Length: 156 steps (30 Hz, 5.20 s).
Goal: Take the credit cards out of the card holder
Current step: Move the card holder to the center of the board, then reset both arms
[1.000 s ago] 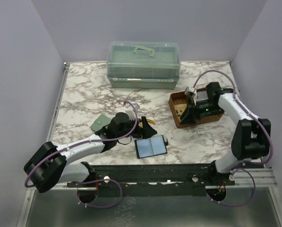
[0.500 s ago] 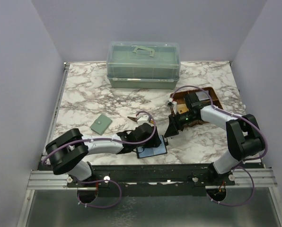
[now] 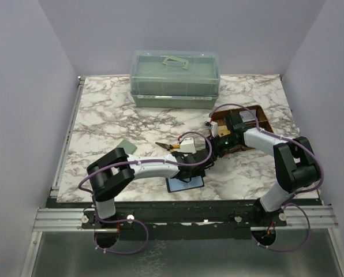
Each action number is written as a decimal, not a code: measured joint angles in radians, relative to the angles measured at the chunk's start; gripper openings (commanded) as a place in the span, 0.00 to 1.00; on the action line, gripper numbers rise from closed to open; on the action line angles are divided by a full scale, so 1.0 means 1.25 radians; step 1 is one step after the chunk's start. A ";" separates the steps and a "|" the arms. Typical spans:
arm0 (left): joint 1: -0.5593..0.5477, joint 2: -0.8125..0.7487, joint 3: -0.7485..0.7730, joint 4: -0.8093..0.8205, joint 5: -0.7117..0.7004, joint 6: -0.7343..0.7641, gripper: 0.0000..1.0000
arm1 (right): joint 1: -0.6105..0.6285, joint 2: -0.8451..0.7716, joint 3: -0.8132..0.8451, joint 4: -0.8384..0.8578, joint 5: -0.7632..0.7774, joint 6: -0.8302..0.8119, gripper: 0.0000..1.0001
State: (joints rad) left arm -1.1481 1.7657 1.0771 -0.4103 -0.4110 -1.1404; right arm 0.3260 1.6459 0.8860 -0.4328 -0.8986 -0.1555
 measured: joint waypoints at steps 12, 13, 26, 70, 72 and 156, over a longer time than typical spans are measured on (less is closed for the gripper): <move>-0.022 0.067 0.077 -0.127 -0.072 -0.046 0.37 | 0.000 0.005 0.004 0.002 0.006 0.014 0.54; -0.022 0.065 0.074 -0.129 -0.075 -0.048 0.31 | 0.000 0.005 0.004 0.002 0.006 0.014 0.54; -0.021 -0.065 -0.119 0.007 -0.099 -0.096 0.11 | 0.018 0.030 0.021 -0.014 -0.051 -0.018 0.53; 0.069 -0.479 -0.595 0.457 0.060 -0.069 0.71 | 0.234 0.229 0.174 -0.140 -0.194 -0.092 0.00; 0.072 -0.536 -0.607 0.456 0.067 -0.043 0.77 | 0.234 0.204 0.175 -0.139 -0.123 -0.103 0.11; 0.511 -0.624 -0.118 0.180 0.372 0.426 0.99 | -0.320 -0.404 0.310 -0.101 0.120 0.069 0.99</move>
State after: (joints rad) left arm -0.5091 0.9852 0.9291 -0.1848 0.0536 -0.6075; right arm -0.0738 1.1412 1.2736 -0.5591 -0.7486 -0.0689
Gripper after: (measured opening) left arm 0.987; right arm 0.992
